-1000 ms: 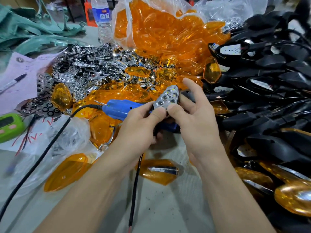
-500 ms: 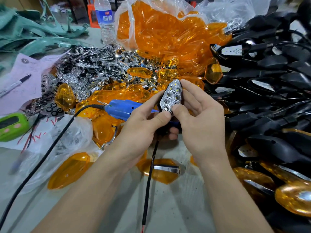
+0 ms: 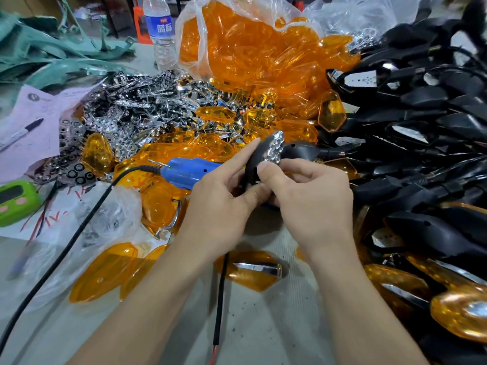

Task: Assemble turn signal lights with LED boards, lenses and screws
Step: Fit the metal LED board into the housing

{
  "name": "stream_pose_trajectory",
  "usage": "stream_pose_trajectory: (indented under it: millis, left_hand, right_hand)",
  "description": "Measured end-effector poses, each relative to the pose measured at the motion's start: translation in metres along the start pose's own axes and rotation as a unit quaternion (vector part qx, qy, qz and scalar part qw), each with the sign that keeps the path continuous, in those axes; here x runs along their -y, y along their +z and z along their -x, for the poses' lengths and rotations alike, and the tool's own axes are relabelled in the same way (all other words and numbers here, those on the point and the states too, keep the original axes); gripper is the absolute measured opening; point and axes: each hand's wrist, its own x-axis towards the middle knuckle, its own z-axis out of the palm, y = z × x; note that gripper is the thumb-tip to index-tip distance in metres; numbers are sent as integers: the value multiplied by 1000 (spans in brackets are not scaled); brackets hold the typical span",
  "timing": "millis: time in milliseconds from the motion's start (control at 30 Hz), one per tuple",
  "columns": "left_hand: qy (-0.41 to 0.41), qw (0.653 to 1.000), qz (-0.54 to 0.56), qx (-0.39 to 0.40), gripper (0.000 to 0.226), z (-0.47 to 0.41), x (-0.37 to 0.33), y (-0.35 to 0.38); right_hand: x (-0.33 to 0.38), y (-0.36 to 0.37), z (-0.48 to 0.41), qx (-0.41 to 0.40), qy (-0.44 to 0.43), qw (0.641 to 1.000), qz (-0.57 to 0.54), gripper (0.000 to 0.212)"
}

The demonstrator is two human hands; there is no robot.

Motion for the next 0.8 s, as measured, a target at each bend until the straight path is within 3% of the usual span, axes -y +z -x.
stream_pose_trajectory:
  millis: [100, 167, 267, 500, 633, 800]
  left_hand:
    - [-12, 998, 41, 36, 64, -1, 0, -3]
    - [-12, 997, 62, 33, 63, -2, 3, -5]
    - [-13, 996, 85, 18, 61, -2, 5, -2]
    - [-5, 995, 96, 9, 58, -1, 7, 5]
    - [-3, 996, 83, -14, 58, -1, 7, 7]
    - [-3, 997, 78, -21, 63, 1, 9, 7]
  right_hand:
    - [1, -6, -5, 34, 58, 993, -93, 3]
    - [5, -9, -6, 66, 103, 980, -158, 11]
    - [8, -11, -7, 72, 145, 966, -201, 4]
    - [10, -8, -3, 34, 131, 975, -175, 3]
    - [10, -5, -2, 4, 121, 979, -164, 15]
    - [10, -6, -4, 18, 116, 980, -158, 16]
